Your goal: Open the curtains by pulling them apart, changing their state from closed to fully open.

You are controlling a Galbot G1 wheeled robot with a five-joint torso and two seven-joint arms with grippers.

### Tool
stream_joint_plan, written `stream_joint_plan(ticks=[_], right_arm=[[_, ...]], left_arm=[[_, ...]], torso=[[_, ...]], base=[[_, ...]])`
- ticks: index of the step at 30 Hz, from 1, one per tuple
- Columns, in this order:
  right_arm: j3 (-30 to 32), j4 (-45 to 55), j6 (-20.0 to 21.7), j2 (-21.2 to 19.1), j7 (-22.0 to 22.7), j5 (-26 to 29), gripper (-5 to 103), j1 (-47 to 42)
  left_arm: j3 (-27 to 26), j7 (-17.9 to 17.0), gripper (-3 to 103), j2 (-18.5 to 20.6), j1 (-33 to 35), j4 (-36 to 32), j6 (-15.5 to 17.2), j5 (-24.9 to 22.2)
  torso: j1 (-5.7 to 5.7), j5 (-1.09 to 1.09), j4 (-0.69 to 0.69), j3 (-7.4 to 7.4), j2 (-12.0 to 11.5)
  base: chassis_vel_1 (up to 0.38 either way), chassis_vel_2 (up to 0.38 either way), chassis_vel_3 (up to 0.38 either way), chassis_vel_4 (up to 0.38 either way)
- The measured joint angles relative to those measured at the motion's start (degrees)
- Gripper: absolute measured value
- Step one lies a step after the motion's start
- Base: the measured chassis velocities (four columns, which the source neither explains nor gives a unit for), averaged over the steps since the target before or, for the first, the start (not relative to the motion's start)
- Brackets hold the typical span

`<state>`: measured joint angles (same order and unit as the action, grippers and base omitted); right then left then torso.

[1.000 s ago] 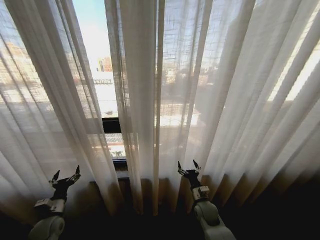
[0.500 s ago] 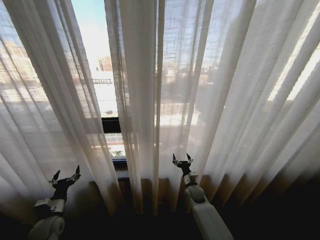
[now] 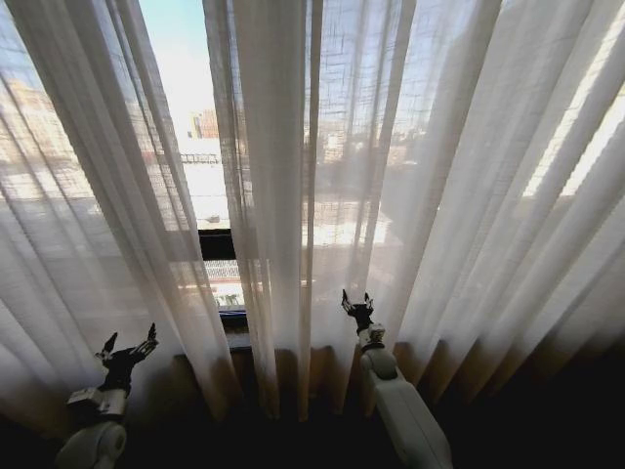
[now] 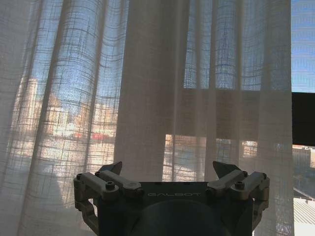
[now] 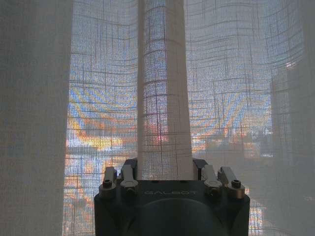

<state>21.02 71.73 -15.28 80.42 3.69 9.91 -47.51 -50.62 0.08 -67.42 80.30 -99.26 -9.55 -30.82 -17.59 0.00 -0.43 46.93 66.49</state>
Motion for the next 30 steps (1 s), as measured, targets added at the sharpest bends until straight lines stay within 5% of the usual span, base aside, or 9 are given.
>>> stream_joint_plan(ticks=[14,30], right_arm=[[0.72,1.55,-0.3,-0.78,-1.59,0.81,4,-2.1],[2.61,1.78,-1.91,-0.72,-6.48,1.97,0,-3.48]], left_arm=[[0.0,0.0,100,0.0,0.0,0.0,0.0,0.0],[0.0,0.0,100,0.0,0.0,0.0,0.0,0.0]], torso=[[0.0,0.0,0.0,0.0,0.0],[0.0,0.0,0.01,0.0,0.0]], base=[[0.0,0.0,0.0,0.0],[0.0,0.0,0.0,0.0]])
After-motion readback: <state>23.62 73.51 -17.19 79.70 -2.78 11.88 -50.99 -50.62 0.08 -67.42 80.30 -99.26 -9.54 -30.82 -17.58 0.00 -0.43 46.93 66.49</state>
